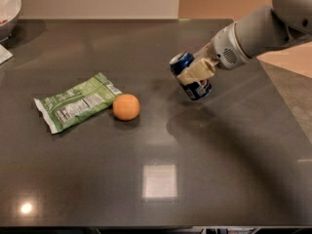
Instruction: Place pepsi can upright
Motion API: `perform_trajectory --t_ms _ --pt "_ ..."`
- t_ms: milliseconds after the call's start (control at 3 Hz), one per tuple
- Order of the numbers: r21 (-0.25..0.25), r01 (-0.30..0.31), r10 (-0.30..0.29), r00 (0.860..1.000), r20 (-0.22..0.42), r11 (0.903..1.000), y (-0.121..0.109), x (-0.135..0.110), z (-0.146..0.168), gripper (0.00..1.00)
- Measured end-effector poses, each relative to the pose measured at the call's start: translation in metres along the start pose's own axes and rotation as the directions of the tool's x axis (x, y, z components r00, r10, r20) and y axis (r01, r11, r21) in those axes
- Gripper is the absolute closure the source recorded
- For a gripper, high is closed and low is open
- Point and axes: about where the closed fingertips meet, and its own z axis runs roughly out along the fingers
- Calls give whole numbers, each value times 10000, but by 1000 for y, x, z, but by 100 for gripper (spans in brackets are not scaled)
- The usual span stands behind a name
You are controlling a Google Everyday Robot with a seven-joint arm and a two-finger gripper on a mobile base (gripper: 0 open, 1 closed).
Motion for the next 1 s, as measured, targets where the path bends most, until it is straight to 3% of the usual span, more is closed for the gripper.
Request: perform_trajectory --t_ms 333,1000 --pt "-40 -74 78 9906 1367 10000 -10 -4 8 100" --pt "69 -123 91 9385 3451 9999 -20 -3 7 100"
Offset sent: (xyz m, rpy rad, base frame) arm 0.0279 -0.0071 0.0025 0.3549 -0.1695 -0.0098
